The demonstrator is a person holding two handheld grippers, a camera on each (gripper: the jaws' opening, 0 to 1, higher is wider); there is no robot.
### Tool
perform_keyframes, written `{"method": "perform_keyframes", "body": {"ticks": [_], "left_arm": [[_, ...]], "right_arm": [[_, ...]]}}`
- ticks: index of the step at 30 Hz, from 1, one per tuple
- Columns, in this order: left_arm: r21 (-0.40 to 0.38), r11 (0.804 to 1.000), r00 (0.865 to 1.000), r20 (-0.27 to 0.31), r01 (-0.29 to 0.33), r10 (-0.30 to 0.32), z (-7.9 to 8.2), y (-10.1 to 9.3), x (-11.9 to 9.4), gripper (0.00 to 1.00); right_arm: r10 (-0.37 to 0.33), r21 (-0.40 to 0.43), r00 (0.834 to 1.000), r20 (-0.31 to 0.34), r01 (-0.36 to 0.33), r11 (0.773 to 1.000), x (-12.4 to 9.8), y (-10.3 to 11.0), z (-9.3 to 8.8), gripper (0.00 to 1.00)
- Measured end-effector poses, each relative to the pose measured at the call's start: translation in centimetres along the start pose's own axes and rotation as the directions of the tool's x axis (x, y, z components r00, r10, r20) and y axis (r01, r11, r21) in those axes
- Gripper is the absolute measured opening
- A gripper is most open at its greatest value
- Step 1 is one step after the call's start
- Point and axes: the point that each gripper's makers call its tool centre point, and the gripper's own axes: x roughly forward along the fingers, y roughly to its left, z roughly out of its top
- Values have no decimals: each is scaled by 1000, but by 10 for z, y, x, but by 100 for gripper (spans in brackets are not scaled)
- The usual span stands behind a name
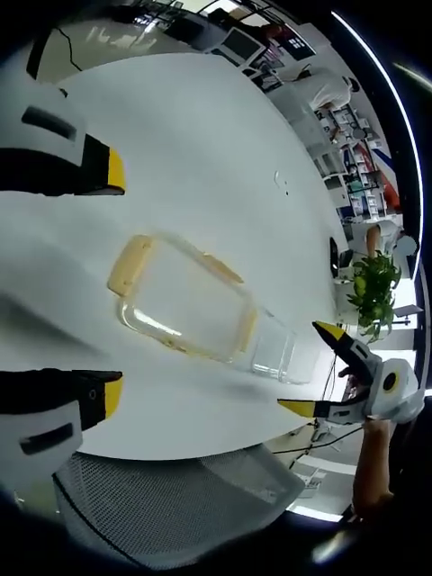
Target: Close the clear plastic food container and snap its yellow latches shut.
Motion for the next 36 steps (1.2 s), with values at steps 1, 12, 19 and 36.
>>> {"method": "perform_keyframes", "body": {"ticks": [1, 12, 19, 36], "left_arm": [[8, 1000, 1000, -3, 4, -4, 0, 1, 1, 73], [75, 996, 998, -30, 56, -54, 2, 8, 10, 64], [102, 992, 996, -53, 76, -71, 0, 11, 16, 58], [168, 977, 988, -100, 135, -119, 0, 16, 31, 48]], "right_arm": [[3, -3, 1000, -6, -3, 1000, 2, 0, 0, 69], [23, -38, 996, -86, -26, 999, 20, -10, -1, 61], [39, -52, 990, -132, -46, 998, 31, -10, -7, 58], [63, -162, 970, -235, -103, 981, 58, -17, -23, 50]]}}
